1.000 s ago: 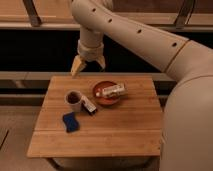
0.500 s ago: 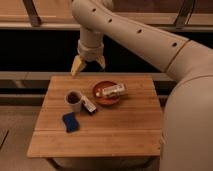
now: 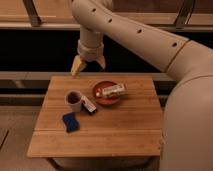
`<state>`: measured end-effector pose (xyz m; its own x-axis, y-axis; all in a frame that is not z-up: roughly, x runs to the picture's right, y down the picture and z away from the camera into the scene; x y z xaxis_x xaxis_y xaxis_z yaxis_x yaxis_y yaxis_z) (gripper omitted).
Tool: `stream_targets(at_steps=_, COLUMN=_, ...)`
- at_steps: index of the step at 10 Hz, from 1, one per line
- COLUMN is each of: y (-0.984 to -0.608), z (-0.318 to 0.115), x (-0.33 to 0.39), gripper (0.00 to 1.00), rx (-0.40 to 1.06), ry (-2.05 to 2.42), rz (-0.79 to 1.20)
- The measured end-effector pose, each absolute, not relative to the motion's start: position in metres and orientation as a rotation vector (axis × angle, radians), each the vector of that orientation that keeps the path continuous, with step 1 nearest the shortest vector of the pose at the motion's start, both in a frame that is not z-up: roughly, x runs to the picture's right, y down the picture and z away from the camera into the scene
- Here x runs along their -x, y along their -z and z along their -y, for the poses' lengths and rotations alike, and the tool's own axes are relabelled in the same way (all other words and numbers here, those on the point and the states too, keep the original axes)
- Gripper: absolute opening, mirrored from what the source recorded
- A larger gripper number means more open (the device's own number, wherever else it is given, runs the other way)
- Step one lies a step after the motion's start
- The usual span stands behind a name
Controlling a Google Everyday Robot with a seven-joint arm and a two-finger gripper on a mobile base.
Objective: Move the arm in a circular motion
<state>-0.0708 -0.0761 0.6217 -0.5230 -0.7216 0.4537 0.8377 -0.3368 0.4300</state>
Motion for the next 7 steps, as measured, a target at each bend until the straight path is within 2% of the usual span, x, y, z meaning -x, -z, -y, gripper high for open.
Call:
stream_targets(at_steps=6, y=-0.618, z=0.074, x=0.073, gripper=0.8, rx=0.238, ry=2.025, rz=0.787)
stream_targets(at_steps=7, y=-0.626, z=0.076, x=0.058, gripper=0.8, rx=0.261, ry=1.996, rz=0.773)
